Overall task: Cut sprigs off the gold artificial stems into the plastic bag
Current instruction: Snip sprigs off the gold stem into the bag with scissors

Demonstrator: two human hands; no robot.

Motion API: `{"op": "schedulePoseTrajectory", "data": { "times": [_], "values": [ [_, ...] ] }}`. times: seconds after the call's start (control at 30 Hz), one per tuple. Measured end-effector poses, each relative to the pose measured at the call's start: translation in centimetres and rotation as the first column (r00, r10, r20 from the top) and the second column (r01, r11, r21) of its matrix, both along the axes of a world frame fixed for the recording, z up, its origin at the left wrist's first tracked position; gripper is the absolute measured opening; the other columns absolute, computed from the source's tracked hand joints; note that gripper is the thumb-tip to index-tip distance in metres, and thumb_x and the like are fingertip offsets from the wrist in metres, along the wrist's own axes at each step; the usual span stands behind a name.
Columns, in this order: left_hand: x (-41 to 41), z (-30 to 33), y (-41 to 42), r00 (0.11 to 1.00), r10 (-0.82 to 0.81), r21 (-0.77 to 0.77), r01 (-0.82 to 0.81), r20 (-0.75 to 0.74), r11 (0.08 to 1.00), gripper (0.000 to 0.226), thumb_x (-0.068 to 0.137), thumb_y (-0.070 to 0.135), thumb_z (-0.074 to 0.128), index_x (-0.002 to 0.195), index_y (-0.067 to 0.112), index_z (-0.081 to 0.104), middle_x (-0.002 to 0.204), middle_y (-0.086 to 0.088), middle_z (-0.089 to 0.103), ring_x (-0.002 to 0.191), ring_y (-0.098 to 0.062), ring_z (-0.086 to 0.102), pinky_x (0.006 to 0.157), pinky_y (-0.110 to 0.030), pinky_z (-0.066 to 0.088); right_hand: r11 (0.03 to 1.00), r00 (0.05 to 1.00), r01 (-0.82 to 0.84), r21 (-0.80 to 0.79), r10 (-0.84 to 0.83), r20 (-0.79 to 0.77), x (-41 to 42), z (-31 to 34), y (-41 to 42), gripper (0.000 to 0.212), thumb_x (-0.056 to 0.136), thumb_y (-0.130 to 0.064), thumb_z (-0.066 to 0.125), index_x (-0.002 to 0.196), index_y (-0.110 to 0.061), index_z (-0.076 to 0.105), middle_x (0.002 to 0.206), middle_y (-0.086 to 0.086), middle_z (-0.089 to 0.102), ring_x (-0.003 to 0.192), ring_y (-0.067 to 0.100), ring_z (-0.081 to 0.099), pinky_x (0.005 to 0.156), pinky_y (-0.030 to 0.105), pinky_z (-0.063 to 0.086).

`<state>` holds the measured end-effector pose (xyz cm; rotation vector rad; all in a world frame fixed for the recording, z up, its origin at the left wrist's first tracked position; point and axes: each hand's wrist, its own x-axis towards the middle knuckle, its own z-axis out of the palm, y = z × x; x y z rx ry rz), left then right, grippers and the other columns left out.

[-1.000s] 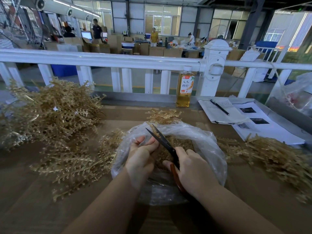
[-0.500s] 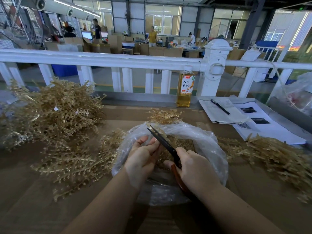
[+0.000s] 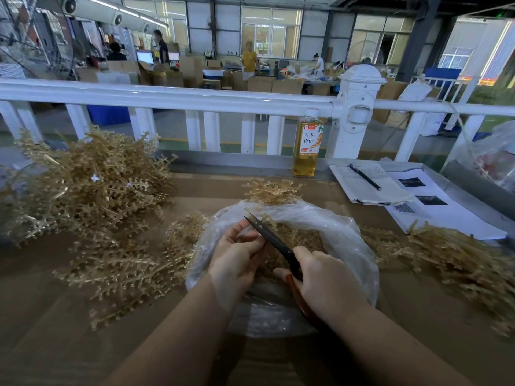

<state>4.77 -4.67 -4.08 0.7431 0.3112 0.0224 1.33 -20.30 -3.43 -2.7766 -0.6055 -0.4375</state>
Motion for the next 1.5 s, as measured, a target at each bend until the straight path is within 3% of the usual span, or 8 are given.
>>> {"op": "schedulePoseTrajectory", "data": {
  "times": [0.17,0.27,0.53,0.8,1.0,1.2,1.37,1.5],
  "values": [
    [-0.2,0.1,-0.2,0.999,0.036,0.025,-0.037,0.039,0.999,0.033,0.084,-0.024,0.043,0.094,0.004,0.056,0.061,-0.003,0.055,0.073,-0.021,0.062,0.054,-0.028,0.057,1.000,0.999,0.003,-0.011,-0.003,0.046,-0.1,-0.3,0.1,0.044,0.090,-0.066,0.037,0.108,-0.028,0.049,0.084,-0.007,0.046,0.082,0.013,0.054,0.066,0.019,0.034],
    [-0.4,0.3,-0.4,0.998,0.022,0.031,-0.024,0.054,0.999,0.031,0.084,-0.024,0.042,0.088,0.004,0.055,0.053,0.000,0.059,0.065,-0.016,0.067,0.053,-0.026,0.056,1.000,0.999,0.006,-0.012,-0.006,0.045,0.0,-0.3,0.2,0.043,0.091,-0.065,0.036,0.107,-0.027,0.048,0.083,-0.007,0.045,0.078,0.013,0.052,0.064,0.020,0.033],
    [-0.4,0.4,-0.3,0.999,-0.003,0.026,0.002,0.037,1.000,0.032,0.083,-0.024,0.043,0.082,0.005,0.058,0.071,-0.008,0.060,0.066,-0.018,0.068,0.055,-0.027,0.057,1.000,1.000,-0.012,0.020,0.013,-0.005,0.2,-0.3,0.1,0.045,0.091,-0.065,0.035,0.106,-0.025,0.050,0.087,-0.004,0.059,0.080,0.016,0.059,0.065,0.023,0.042],
    [-0.4,0.8,-0.1,0.999,-0.051,-0.019,0.051,0.000,0.999,0.030,0.085,-0.020,0.045,0.087,0.006,0.059,0.079,-0.007,0.061,0.068,-0.015,0.068,0.056,-0.024,0.058,0.998,0.999,-0.025,0.049,0.027,-0.042,0.3,0.1,0.2,0.044,0.091,-0.065,0.035,0.102,-0.025,0.048,0.083,-0.005,0.058,0.077,0.015,0.059,0.064,0.023,0.041],
    [-0.4,1.0,-0.1,0.998,-0.064,0.005,0.064,-0.007,0.998,0.031,0.087,-0.020,0.044,0.090,0.007,0.058,0.084,-0.008,0.059,0.081,-0.018,0.064,0.064,-0.027,0.057,0.999,0.997,-0.017,0.051,0.021,-0.076,0.1,0.3,0.2,0.039,0.090,-0.066,0.035,0.096,-0.027,0.041,0.082,-0.005,0.054,0.075,0.014,0.054,0.065,0.023,0.039],
    [-0.6,1.1,0.0,0.996,-0.083,0.003,0.083,-0.030,0.997,0.034,0.085,-0.021,0.044,0.088,0.008,0.060,0.071,-0.004,0.061,0.067,-0.015,0.068,0.057,-0.024,0.058,0.999,0.995,-0.011,0.045,0.016,-0.100,0.1,0.6,0.5,0.035,0.091,-0.064,0.036,0.092,-0.029,0.037,0.074,-0.009,0.044,0.070,0.012,0.046,0.060,0.022,0.031],
    [-0.6,1.0,0.1,0.995,-0.090,0.001,0.090,-0.037,0.996,0.035,0.085,-0.022,0.044,0.091,0.009,0.060,0.072,-0.004,0.060,0.063,-0.013,0.068,0.055,-0.025,0.057,1.000,0.997,-0.001,0.019,0.003,-0.077,0.2,0.5,0.6,0.040,0.093,-0.062,0.035,0.101,-0.024,0.047,0.072,-0.010,0.046,0.067,0.011,0.047,0.055,0.020,0.028],
    [-0.7,1.0,0.3,0.994,-0.103,0.000,0.103,-0.028,0.995,0.037,0.085,-0.022,0.043,0.088,0.010,0.060,0.055,0.000,0.061,0.056,-0.012,0.068,0.052,-0.024,0.056,1.000,0.998,0.004,0.016,-0.003,-0.070,0.2,0.5,0.6,0.037,0.093,-0.062,0.036,0.096,-0.026,0.044,0.068,-0.011,0.044,0.063,0.010,0.045,0.052,0.020,0.028]
  ]
}}
